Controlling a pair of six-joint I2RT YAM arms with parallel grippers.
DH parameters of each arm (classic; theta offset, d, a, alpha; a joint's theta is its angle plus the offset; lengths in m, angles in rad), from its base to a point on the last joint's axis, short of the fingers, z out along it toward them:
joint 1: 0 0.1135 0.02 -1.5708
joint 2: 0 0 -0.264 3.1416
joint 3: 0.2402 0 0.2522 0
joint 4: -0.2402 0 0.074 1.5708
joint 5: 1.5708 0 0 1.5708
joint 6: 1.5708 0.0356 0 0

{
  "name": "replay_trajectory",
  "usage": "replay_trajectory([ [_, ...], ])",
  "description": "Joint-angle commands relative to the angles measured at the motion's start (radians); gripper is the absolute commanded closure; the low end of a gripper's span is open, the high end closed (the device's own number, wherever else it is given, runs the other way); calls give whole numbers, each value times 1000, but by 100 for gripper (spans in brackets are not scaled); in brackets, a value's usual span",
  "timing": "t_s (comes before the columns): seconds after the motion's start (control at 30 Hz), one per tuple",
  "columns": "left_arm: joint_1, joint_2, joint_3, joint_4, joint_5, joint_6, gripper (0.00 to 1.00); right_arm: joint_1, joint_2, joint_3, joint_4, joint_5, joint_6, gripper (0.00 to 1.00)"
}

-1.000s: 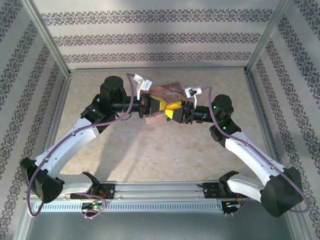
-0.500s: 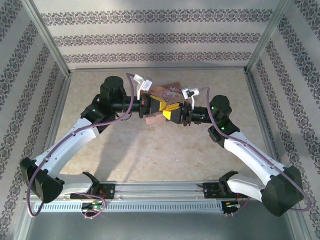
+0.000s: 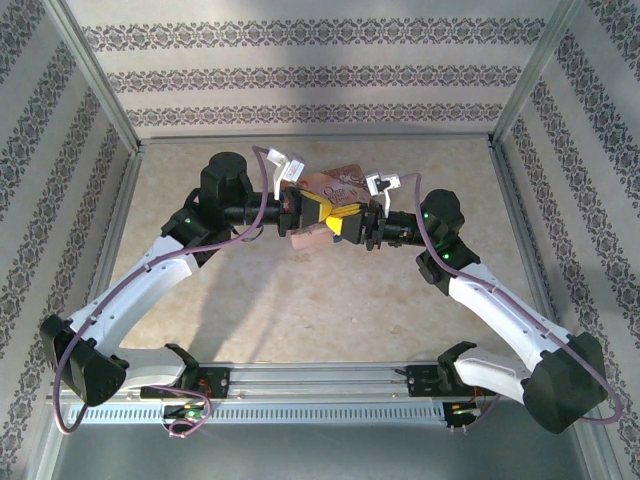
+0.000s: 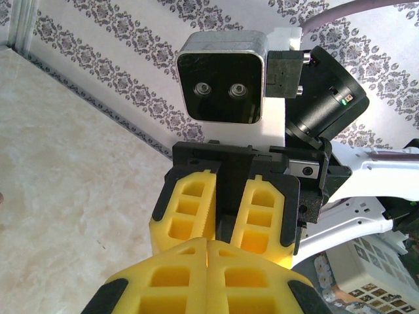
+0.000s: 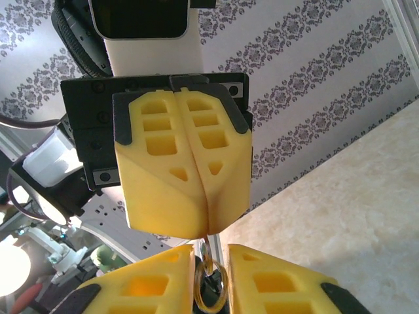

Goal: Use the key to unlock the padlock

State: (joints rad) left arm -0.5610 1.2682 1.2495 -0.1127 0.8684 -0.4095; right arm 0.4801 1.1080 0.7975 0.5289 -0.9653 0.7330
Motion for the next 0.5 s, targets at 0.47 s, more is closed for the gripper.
replay_trajectory([
  [0.47, 7, 3, -11, -37, 0, 37, 100, -6, -20, 3, 29, -5, 12, 73],
])
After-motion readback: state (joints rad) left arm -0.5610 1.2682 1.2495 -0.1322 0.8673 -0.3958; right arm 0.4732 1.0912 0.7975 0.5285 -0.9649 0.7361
